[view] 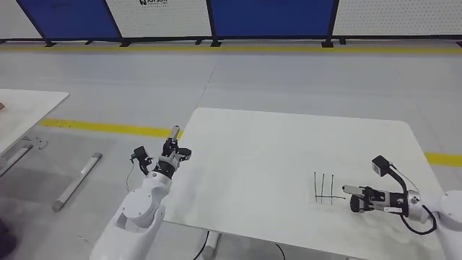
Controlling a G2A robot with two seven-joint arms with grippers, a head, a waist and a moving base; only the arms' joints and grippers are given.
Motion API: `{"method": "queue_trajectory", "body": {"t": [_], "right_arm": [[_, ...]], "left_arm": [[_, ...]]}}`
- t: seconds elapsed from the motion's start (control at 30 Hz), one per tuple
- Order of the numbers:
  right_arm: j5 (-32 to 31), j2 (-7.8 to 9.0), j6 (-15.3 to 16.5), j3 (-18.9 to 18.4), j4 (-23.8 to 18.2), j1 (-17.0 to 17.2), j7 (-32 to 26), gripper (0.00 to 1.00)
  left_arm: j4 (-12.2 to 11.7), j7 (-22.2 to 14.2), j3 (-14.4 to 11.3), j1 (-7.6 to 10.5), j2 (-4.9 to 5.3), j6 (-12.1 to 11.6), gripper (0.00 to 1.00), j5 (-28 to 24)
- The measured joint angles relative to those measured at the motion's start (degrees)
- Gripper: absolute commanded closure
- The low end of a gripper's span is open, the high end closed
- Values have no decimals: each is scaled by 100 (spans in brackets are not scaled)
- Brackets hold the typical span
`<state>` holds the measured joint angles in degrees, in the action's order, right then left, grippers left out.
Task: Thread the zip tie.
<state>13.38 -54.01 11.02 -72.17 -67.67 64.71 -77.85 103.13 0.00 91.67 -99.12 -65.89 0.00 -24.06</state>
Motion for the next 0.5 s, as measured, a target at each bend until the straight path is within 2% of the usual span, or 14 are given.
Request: {"method": "queue_trajectory", "body": {"t": [0.1,0.13,0.2,0.23,0.27,0.37,0.43,0.5], "right_arm": [[23,-7,-7,43,72,-44,23,36],[16,-6,-14,58,98,-58,31,53],[-21,-5,-31,82,129,-74,55,58],[-37,-3,-36,91,138,-77,61,70],[-57,-1,-44,99,146,-80,68,73],[-77,9,-76,101,174,-81,87,73],[-73,18,-104,96,204,-79,82,82],[-59,23,-150,97,247,-76,80,80]], "left_arm": [[0,0,0,0,0,0,0,0],[0,0,0,0,0,0,0,0],[0,0,0,0,0,0,0,0],[0,0,0,0,0,0,0,0],[0,0,0,0,0,0,0,0],[0,0,0,0,0,0,0,0],[0,0,0,0,0,0,0,0],[0,0,0,0,0,0,0,0]]}}
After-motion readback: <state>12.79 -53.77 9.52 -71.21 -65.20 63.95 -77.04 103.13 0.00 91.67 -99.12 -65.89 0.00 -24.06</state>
